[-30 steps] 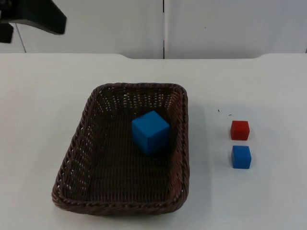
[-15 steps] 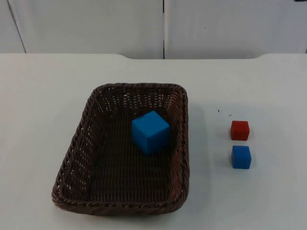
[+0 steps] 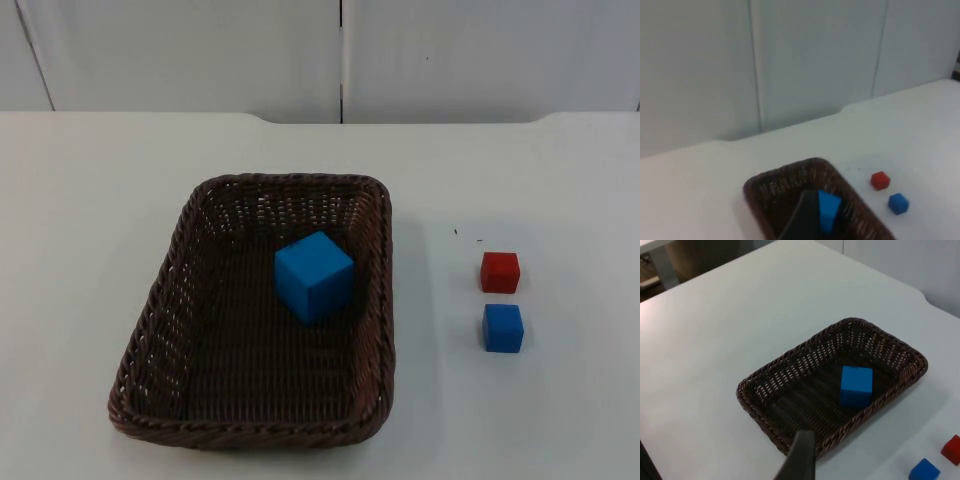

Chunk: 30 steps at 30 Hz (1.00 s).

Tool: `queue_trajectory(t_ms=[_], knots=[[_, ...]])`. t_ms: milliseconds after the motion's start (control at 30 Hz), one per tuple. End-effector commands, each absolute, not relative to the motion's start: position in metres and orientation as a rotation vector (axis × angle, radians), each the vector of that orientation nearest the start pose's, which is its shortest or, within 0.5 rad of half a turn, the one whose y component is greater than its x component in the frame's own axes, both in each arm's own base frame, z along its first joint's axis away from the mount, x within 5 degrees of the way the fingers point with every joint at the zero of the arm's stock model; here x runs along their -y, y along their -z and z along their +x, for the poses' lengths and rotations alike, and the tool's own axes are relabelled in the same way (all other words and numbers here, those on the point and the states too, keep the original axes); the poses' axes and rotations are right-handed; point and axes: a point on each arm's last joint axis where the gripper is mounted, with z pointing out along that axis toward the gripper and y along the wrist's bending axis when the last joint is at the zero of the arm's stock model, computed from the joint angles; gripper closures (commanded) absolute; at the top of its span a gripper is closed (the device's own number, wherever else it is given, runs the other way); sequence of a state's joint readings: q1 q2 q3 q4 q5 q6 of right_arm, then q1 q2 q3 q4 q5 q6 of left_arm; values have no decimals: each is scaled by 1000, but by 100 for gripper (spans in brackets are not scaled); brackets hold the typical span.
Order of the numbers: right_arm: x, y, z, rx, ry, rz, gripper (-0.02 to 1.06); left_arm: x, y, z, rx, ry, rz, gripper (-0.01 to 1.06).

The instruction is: Pick up the basket with the left hand and place the largest block into the basket with the right hand.

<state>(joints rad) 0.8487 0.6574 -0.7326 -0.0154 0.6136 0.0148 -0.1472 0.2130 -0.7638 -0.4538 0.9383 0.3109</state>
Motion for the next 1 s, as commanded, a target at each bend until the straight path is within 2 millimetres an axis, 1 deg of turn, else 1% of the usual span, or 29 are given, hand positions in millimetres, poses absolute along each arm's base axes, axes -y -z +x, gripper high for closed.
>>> queue_trajectory(t_ms=[0,33,67,100,200,233,267,300,367,400,533,567,667,700,733,867,900,967], knots=[[-86,-347,77,-1855,-535,-834,26,25,-359,-10,-1820,346,380,24],[-82,-346,73,-1842,-539,-828,26,23,-357,-11,-1840,335,365,24],[-79,-345,70,-1832,-543,-824,26,18,-353,-17,-1861,293,332,24],[-79,-345,70,-1832,-543,-824,26,18,-353,-17,-1861,293,332,24],[-68,-343,60,-1792,-557,-806,26,12,-346,-28,-1886,248,287,24],[-65,-341,58,-1790,-573,-799,26,10,-344,-32,-1882,235,283,24],[-65,-341,58,-1790,-573,-799,26,10,-344,-32,-1882,235,283,24],[-60,-339,53,-1770,-580,-790,26,8,-343,-38,-1862,228,268,24],[-55,-334,48,-1760,-590,-783,26,7,-339,-45,-1836,223,264,24],[-55,-334,48,-1760,-590,-783,26,7,-339,-45,-1836,223,264,24],[-43,-330,37,-1745,-593,-779,26,8,-323,-38,-1905,226,268,24],[-43,-330,37,-1745,-593,-779,26,8,-323,-38,-1905,226,268,24],[-32,-326,27,-1749,-598,-780,26,7,-309,-26,-1948,190,261,24],[-28,-326,24,-1746,-599,-779,26,6,-300,-21,-1976,172,259,24],[-28,-326,24,-1746,-599,-779,26,6,-300,-21,-1976,172,259,24],[-14,-322,12,-1732,-603,-774,26,6,-281,-10,-2040,168,210,24],[-14,-322,12,-1732,-603,-774,26,6,-281,-10,-2040,168,210,24],[-7,-319,5,-1725,-605,-771,26,7,-274,-6,-2056,179,205,24]])
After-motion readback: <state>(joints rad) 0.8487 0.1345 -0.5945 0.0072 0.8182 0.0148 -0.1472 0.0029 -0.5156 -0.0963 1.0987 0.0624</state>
